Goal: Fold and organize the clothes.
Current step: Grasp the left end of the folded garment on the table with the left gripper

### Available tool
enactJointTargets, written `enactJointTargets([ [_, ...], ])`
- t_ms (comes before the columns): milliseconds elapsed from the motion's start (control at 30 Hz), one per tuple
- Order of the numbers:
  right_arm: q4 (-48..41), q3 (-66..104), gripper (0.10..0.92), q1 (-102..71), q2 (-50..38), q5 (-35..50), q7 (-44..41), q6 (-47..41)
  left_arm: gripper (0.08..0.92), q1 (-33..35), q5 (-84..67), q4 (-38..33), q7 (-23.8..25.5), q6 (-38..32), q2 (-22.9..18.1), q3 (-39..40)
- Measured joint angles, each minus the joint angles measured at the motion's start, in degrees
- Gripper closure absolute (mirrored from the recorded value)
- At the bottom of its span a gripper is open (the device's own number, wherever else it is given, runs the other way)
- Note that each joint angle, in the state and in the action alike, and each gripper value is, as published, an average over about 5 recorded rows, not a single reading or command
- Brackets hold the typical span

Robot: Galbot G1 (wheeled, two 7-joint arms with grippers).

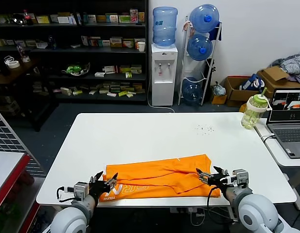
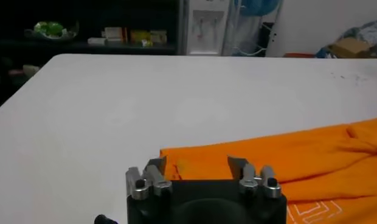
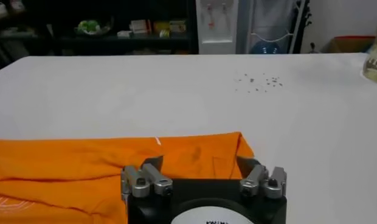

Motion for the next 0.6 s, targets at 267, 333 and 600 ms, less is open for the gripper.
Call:
enactJointTargets([
  [267,0.69,0.86,0.203,-1.00,0.87,-0.05,-0.01,0.14,0.179,-0.29,0.26,3.29,0.59,-0.25,-2.21,0.45],
  [333,0.72,0.96,0.203,-1.14,1.01,-0.05,-0.01,0.20,0.178,-0.40,0.26,4.06,0.74,-0.35,-2.57,0.51],
  [600,0.78,1.38,0.203,-1.57,1.27,0.08,0.03,0.48,0.264,-0.88,-0.49,6.00,0.51,-0.49,-3.62,0.83],
])
